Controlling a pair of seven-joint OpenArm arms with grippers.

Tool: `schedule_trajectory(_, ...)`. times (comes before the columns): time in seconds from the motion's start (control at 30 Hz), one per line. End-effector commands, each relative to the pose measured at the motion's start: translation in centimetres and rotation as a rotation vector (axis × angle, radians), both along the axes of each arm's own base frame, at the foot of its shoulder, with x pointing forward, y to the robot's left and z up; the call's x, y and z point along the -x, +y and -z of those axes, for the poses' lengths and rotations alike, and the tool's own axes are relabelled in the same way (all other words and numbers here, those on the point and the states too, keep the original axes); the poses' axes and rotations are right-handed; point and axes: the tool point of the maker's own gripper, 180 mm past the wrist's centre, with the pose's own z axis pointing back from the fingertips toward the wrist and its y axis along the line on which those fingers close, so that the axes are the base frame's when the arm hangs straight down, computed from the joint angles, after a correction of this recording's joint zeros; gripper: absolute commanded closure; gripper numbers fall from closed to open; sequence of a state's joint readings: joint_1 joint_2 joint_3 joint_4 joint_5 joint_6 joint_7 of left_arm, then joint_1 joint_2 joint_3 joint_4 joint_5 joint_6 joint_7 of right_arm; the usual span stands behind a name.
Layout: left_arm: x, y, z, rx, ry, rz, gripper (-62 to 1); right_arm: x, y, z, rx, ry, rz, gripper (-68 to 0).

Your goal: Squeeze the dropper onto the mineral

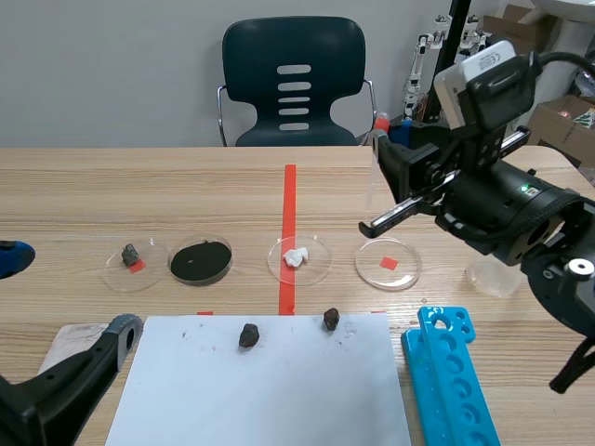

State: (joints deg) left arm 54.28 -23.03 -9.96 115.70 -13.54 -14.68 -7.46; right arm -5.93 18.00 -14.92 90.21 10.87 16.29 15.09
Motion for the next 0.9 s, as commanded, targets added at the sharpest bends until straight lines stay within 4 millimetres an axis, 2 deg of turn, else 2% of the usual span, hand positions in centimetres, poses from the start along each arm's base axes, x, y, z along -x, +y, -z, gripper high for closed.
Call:
schedule_trajectory(0.0, -0.2, 0.1, -0.4, 0.008, -0.016, -0.003, -62.3, -0.3, -0.1, -1.0, -0.010, -0.034, 0.007, -8.1)
schedule_trajectory(0.17, -0.2, 0.1, -0.4, 0.008, -0.016, -0.003, -62.3, -1.0, 0.3, -0.1, -0.020, -0.017, 0.024, -8.1)
schedule_trajectory(0.43, -0.2, 0.1, -0.4, 0.008, -0.016, -0.003, -62.3, -3.3, -0.5, 1.3, -0.027, 0.006, 0.059, -8.1)
schedule_trajectory(0.67, -0.2, 0.1, -0.4, 0.008, -0.016, -0.003, -62.3, -4.7, -0.8, 1.2, -0.047, -0.011, 0.070, -8.1)
schedule_trajectory(0.87, -0.2, 0.1, -0.4, 0.008, -0.016, -0.003, -62.3, -5.2, 0.4, 0.9, -0.051, -0.020, 0.062, -8.1)
